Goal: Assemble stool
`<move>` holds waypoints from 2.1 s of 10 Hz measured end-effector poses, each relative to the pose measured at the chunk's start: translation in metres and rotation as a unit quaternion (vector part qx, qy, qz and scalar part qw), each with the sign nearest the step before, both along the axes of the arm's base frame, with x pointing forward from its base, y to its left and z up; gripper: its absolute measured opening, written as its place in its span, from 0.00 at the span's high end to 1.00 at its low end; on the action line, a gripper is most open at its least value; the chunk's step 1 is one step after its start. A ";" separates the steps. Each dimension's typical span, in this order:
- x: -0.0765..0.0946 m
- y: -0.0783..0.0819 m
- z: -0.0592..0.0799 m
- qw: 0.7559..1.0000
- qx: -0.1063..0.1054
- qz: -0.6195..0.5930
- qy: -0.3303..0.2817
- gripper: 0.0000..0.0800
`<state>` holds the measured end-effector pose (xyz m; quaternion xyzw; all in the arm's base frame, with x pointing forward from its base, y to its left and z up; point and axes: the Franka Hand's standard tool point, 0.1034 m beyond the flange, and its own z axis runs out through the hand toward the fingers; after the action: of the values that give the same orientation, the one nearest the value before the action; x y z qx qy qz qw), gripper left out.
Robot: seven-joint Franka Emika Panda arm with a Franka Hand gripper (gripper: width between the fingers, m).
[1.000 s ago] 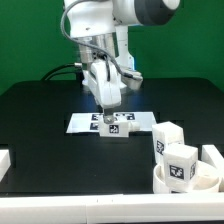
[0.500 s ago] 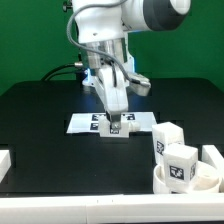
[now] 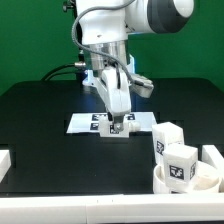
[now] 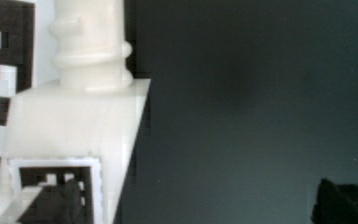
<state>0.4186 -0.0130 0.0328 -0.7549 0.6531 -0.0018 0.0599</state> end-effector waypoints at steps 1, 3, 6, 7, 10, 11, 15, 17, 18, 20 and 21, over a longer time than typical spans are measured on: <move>0.000 0.000 0.000 1.000 0.000 0.000 0.000 0.19; 0.000 0.000 0.000 1.000 0.000 0.000 0.000 0.19; 0.000 0.000 0.001 1.000 0.004 0.003 0.000 0.19; -0.006 -0.004 0.005 0.999 0.046 0.002 0.015 0.19; -0.014 -0.018 0.033 0.987 0.151 -0.051 0.037 0.19; -0.019 -0.020 0.031 0.985 0.155 -0.063 0.040 0.19; -0.040 -0.016 -0.002 0.991 0.108 -0.056 0.060 0.19; -0.042 0.000 -0.021 0.992 0.087 -0.046 0.078 0.19; -0.039 0.001 -0.023 0.992 0.083 -0.042 0.080 0.19; -0.040 -0.001 -0.024 0.992 0.083 -0.044 0.081 0.33; -0.040 -0.001 -0.024 0.992 0.083 -0.044 0.081 0.33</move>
Offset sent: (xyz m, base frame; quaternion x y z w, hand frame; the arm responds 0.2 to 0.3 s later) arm 0.0000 0.0000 0.0000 0.0000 0.0000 0.0000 1.0000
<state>0.3788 -0.0140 0.0090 -0.7157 0.6861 0.1108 0.0694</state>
